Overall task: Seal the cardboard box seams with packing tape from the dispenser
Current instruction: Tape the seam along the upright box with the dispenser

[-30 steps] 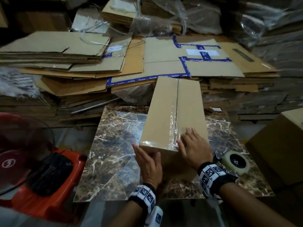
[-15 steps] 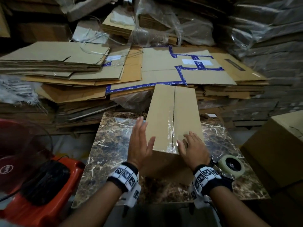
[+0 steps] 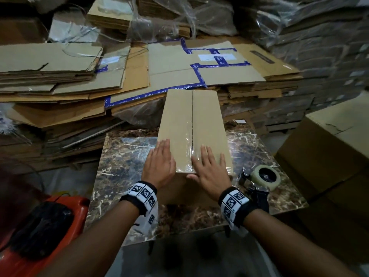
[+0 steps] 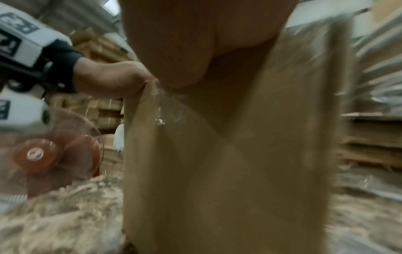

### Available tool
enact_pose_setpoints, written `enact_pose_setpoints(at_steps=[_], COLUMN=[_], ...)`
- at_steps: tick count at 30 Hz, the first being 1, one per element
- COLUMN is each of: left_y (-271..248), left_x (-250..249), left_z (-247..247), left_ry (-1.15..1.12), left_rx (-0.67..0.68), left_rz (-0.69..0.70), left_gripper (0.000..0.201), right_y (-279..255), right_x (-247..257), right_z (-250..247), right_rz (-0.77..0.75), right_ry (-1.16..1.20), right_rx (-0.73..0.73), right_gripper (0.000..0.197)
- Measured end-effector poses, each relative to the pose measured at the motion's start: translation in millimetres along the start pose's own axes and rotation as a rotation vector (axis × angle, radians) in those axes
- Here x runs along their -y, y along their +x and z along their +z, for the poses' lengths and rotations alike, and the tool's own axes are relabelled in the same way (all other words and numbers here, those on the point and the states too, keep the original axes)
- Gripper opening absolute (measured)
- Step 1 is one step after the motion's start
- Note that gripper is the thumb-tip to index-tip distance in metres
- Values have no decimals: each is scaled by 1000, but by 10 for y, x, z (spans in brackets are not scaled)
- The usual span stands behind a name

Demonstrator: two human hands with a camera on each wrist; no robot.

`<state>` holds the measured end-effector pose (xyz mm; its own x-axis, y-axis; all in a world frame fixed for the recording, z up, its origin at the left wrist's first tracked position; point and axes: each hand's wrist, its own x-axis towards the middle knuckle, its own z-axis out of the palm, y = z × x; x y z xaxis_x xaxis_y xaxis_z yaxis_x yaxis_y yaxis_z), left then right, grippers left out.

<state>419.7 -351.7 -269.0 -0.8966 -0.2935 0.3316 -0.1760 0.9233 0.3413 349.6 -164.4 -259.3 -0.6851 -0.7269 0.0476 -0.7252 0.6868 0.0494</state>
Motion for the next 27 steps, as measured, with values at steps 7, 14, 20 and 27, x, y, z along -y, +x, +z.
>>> enact_pose_setpoints(at_steps=[7, 14, 20, 27], left_y=[89, 209, 35, -520], left_x=[46, 267, 270, 12], left_z=[18, 10, -30, -73], left_ry=[-36, -848, -1035, -1049], left_rx=[163, 164, 199, 23], left_rz=[-125, -646, -675, -850], left_gripper=[74, 79, 62, 69], right_y=[-131, -89, -310, -170], right_x=[-382, -84, -86, -174], right_z=[35, 52, 103, 17], right_rz=[146, 797, 786, 983], right_ry=[120, 820, 1160, 1126], right_rx=[-21, -453, -558, -261], right_gripper=[72, 39, 39, 71])
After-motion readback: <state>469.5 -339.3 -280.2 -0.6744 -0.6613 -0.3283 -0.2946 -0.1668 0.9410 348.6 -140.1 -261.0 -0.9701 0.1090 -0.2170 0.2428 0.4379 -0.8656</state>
